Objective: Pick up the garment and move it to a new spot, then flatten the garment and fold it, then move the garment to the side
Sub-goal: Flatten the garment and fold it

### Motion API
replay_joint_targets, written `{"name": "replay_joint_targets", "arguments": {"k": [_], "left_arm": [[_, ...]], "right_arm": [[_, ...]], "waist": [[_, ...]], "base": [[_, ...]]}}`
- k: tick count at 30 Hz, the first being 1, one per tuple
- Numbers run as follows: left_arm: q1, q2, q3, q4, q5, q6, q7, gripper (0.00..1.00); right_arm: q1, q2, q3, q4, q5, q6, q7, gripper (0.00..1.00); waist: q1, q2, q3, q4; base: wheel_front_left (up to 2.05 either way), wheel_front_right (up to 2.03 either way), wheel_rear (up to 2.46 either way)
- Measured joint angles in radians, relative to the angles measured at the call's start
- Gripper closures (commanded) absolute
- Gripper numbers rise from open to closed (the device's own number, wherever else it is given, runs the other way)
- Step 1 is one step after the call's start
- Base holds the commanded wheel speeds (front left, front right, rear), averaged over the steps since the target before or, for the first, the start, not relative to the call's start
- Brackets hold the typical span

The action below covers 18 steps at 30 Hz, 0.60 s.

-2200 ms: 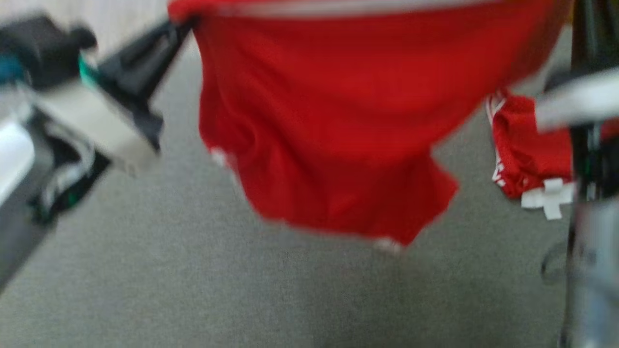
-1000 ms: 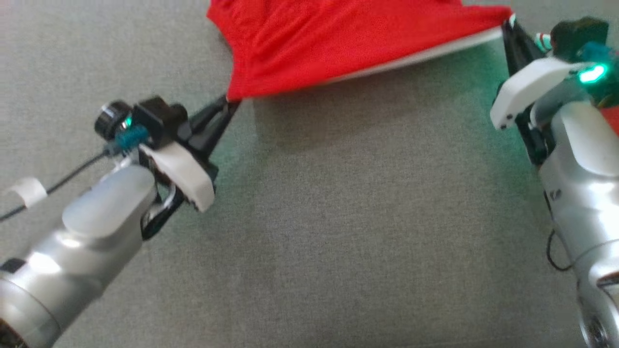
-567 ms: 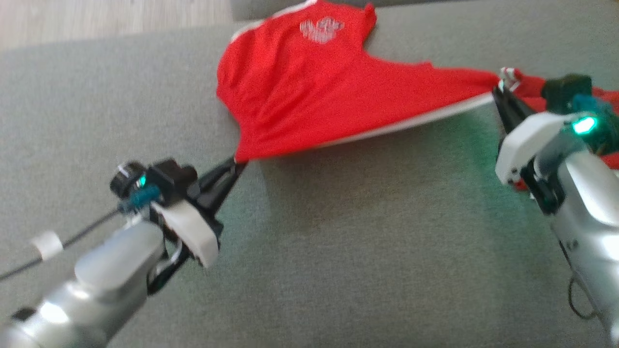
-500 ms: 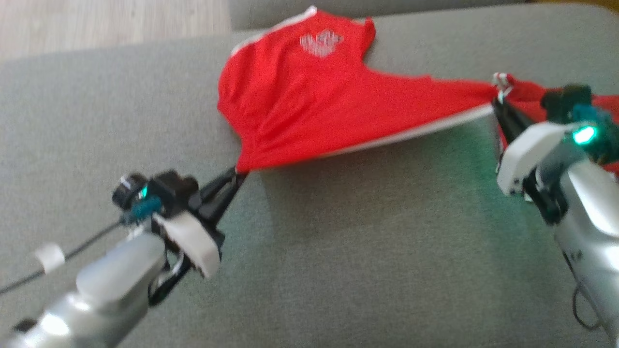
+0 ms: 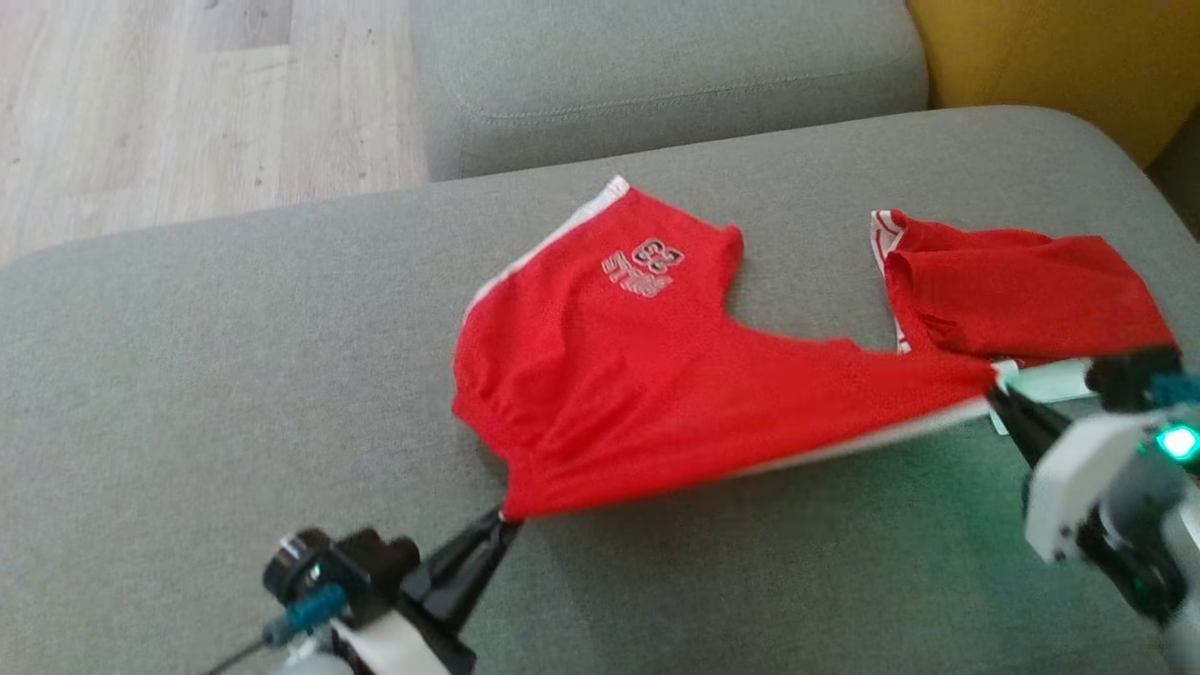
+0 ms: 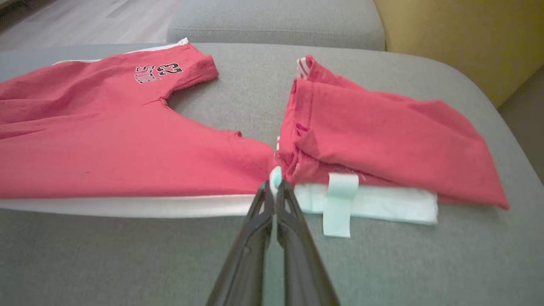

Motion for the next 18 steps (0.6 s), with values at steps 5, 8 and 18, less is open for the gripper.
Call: {"name": "replay_joint_targets", "arguments": {"k": [5, 8, 18], "left_arm": [[0.034, 0.027, -0.019, -0.108, 0.000, 0.048, 0.029, 1.00], [0.030, 0.038, -0.016, -0.137, 0.002, 0.064, 0.038, 1.00], [-0.071, 0.039, 0.014, -0.147, 0.002, 0.053, 0.072, 1.00]], "right_arm": [[0.139, -0.007, -0.106, -0.140, -0.024, 0.000, 0.072, 1.00], [0.162, 0.000, -0.163, -0.212, -0.058, 0.000, 0.108, 1.00], [0.078, 0.045, -0.228, -0.304, -0.159, 0.000, 0.184, 1.00]], "waist": [[0.0003, 0.0000, -0.002, 0.014], [0.0003, 0.0000, 0.000, 0.029], [0.0004, 0.0000, 0.066, 0.078]], "base": [[0.00, 0.00, 0.00], [0.00, 0.00, 0.00], [0.00, 0.00, 0.00]]}}
